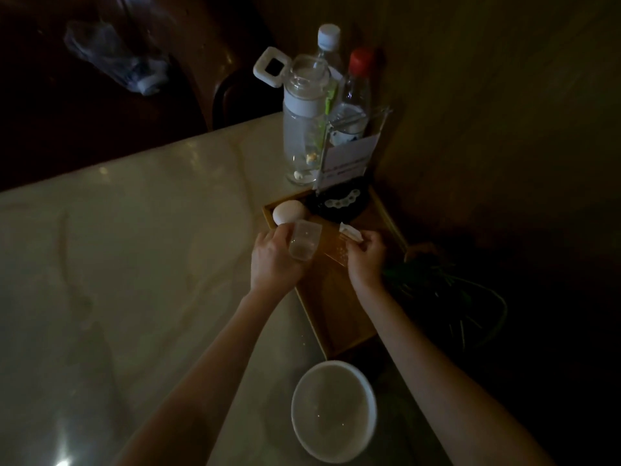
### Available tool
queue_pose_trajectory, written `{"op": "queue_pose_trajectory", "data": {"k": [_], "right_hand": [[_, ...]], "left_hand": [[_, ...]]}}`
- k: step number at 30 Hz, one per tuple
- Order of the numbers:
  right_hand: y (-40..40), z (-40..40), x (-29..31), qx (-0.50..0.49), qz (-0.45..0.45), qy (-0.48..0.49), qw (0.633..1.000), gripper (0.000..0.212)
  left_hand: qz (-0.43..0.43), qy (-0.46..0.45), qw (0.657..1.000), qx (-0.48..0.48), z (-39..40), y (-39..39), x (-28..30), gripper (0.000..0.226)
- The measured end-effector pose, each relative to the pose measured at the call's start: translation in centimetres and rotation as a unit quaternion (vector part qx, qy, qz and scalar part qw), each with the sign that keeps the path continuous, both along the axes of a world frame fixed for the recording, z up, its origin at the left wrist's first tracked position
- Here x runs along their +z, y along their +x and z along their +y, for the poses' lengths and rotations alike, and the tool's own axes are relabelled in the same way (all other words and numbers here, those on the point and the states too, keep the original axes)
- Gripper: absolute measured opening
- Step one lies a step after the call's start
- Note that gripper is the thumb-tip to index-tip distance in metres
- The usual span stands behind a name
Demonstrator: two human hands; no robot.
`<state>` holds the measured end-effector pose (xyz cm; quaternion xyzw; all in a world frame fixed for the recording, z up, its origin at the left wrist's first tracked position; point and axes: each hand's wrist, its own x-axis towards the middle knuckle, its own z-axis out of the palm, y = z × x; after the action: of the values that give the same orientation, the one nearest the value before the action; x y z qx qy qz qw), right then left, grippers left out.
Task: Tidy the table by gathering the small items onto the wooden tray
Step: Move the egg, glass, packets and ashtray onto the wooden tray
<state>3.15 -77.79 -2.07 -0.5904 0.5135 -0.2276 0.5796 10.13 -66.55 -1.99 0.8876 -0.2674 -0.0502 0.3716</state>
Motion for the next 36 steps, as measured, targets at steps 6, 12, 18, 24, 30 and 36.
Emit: {"op": "queue_pose_trajectory", "data": {"k": [6,12,18,24,30,36], "right_hand": [[0.2,-0.6,-1.3,0.017,0.033,-0.019,0.999,0.028],[0.5,-0.9,-1.7,0.034,0.074,-0.075,0.994,0.027],[0.5,-0.7,-1.7,0.048,0.085,-0.12,0.988,0.027],[0.4,-0.7,-1.5,0.057,0.099,-0.136,0.984,0.029],[-0.6,0.2,-0.7,0.107,0.153,-0.256,0.949,0.029],[-2.4,3.2,-0.2,0.208,0.166,-0.365,0.892,0.033]], "left_hand": [[-0.016,0.011,1.0,-0.02,-0.3,0.6,-1.5,0.057],[-0.021,0.014,1.0,-0.012,-0.9,0.7,-2.2,0.06],[-0.027,0.009,1.0,-0.002,-1.1,0.4,-2.8,0.058],[-0.031,0.028,0.999,-0.01,-0.9,0.2,-3.2,0.056],[-0.015,0.005,1.0,-0.013,0.0,-0.4,-3.3,0.059],[-0.059,0.02,0.997,0.055,3.1,-1.4,-2.6,0.054]]}}
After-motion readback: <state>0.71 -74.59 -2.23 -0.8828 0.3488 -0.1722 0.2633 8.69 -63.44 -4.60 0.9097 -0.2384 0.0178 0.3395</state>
